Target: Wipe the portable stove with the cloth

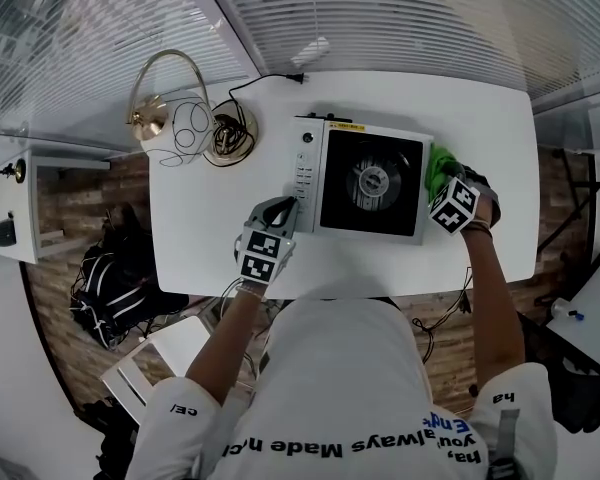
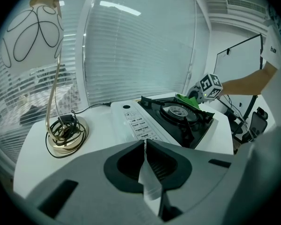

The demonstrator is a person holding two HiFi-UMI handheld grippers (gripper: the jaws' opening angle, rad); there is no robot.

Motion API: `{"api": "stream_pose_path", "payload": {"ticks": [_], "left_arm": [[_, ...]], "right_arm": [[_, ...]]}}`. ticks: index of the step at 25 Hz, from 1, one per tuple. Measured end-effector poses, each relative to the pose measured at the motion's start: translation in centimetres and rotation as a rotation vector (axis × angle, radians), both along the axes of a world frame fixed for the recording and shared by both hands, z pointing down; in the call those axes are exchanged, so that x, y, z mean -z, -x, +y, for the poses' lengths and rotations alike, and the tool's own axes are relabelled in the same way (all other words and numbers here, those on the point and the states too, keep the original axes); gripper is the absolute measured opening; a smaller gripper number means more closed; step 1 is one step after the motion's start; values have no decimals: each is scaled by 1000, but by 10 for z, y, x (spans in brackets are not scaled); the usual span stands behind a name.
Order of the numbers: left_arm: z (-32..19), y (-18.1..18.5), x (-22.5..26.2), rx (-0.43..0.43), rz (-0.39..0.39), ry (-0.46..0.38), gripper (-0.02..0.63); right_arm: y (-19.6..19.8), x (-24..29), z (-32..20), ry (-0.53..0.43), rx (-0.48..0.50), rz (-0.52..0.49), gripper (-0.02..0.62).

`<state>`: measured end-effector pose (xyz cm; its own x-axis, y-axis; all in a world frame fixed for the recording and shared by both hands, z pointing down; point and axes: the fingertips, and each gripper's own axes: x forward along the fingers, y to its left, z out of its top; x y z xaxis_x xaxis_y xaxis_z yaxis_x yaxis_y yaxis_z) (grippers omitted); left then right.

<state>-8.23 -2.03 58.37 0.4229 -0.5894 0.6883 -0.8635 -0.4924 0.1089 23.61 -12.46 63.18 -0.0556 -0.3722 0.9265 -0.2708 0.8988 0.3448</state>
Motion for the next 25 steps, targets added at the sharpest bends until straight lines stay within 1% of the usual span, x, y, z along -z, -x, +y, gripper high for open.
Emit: {"api": "stream_pose_path", "payload": {"ticks": [4, 9, 25], "left_arm": [[0, 0, 0, -1, 3, 0, 23], [0, 0, 0, -6, 3, -4, 23], [0, 0, 1, 5, 32, 6, 23]], "right_arm": [[0, 1, -17, -20, 11, 12, 41], [0, 2, -32, -31, 57, 54, 41], [4, 11, -93, -71, 138, 95, 40]]}}
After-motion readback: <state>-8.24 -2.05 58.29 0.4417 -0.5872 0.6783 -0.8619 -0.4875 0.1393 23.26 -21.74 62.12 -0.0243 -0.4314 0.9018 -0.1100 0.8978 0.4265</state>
